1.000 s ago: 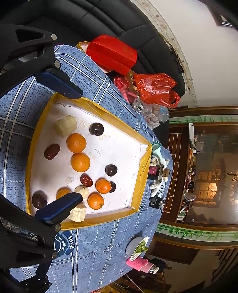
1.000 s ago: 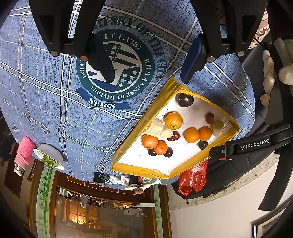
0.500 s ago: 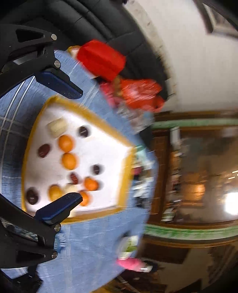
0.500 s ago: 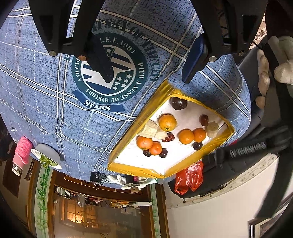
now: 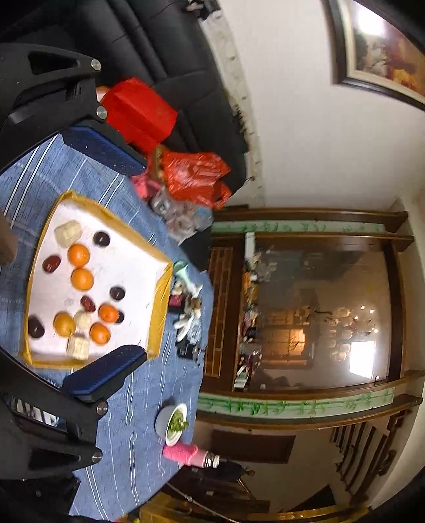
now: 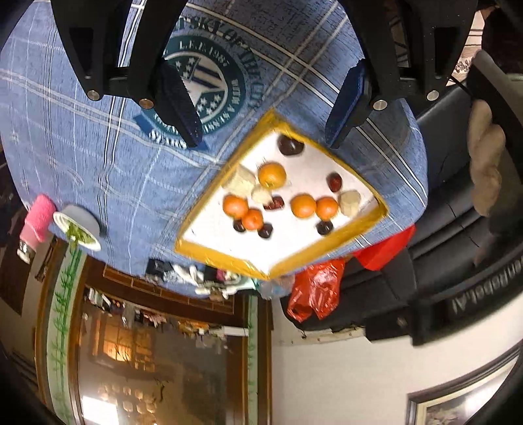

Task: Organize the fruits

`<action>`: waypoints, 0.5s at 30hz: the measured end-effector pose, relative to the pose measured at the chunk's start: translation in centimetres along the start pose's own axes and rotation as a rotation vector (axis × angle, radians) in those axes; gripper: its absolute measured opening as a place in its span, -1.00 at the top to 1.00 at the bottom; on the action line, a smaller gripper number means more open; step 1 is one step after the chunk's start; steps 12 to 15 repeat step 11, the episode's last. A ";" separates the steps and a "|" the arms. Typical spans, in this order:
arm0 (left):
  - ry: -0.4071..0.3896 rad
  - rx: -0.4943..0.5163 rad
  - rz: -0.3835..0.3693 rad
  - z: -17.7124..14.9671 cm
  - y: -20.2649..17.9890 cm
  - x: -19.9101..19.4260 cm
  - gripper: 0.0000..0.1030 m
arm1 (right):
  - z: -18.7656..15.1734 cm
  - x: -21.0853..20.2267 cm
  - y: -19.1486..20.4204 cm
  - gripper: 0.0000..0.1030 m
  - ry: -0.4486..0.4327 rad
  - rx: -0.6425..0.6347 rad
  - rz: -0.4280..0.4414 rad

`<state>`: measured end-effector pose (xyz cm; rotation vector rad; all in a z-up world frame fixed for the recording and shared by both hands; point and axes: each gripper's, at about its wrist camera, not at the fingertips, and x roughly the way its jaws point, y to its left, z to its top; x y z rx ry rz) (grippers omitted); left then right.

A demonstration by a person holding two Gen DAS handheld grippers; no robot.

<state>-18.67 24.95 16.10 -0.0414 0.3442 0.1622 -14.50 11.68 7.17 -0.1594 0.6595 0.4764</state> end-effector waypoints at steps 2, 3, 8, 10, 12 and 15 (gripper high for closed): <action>0.033 -0.025 -0.026 0.3 0.0 0.3 -1.00 | 0.3 -0.3 0.4 -0.66 -0.018 -0.014 0.010; 0.047 -0.033 -0.032 0.5 0.0 0.5 -1.00 | 0.4 -0.4 0.5 -0.66 -0.023 -0.017 0.021; 0.089 -0.006 -0.062 1.2 -2.0 1.0 -1.00 | -0.1 -0.7 -0.4 -0.67 -0.028 0.014 0.034; 0.130 0.013 -0.089 1.1 -3.3 1.4 -1.00 | -0.3 -1.0 -1.4 -0.67 -0.032 0.042 0.030; 0.145 0.023 -0.099 1.0 -4.0 1.7 -1.00 | -0.4 -1.1 -2.0 -0.67 -0.033 0.056 0.026; 0.145 0.023 -0.099 1.0 -4.0 1.7 -1.00 | -0.4 -1.1 -2.0 -0.67 -0.033 0.056 0.026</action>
